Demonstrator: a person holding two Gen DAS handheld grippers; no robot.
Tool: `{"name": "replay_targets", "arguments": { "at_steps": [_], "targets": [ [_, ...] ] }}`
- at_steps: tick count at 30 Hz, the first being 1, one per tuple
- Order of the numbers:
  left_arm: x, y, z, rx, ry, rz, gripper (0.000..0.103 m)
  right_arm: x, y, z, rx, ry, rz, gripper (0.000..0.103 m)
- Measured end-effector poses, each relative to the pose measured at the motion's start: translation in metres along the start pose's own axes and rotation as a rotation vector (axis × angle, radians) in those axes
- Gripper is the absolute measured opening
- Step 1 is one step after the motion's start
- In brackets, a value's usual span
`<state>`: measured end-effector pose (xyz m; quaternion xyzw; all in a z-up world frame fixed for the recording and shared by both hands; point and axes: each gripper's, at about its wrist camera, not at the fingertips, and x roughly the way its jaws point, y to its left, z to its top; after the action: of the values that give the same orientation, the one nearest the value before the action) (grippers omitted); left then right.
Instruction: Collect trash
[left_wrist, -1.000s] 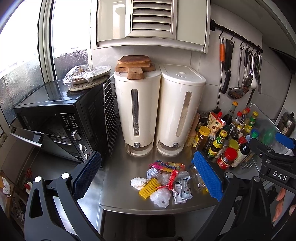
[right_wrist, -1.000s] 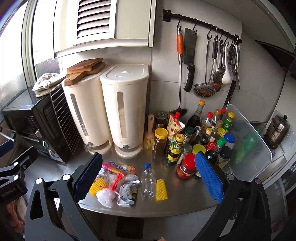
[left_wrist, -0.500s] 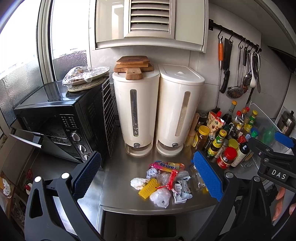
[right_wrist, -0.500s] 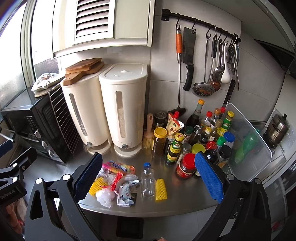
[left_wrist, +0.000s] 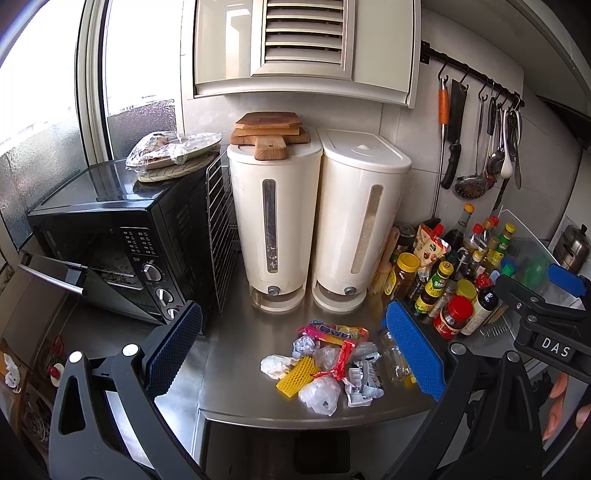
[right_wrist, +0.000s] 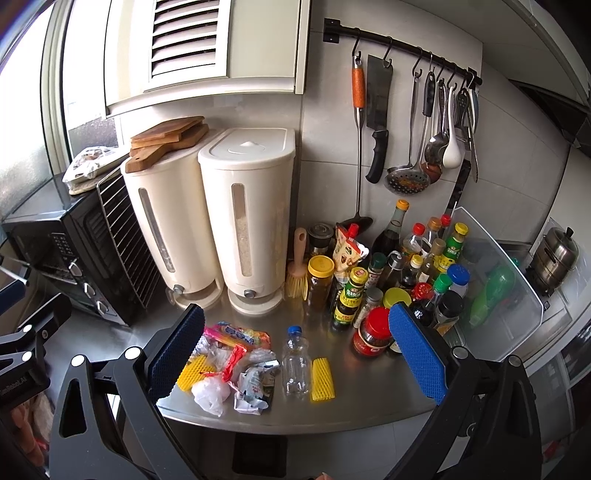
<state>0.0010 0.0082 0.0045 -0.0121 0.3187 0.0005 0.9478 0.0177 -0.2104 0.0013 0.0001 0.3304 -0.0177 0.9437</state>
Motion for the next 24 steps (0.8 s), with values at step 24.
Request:
{"name": "replay_targets", "arguments": {
  "at_steps": [24],
  "targets": [
    [0.01, 0.002, -0.015, 0.0, 0.011, -0.012, 0.095, 0.019, -0.01, -0.016, -0.013, -0.032, 0.017, 0.1]
  ]
}}
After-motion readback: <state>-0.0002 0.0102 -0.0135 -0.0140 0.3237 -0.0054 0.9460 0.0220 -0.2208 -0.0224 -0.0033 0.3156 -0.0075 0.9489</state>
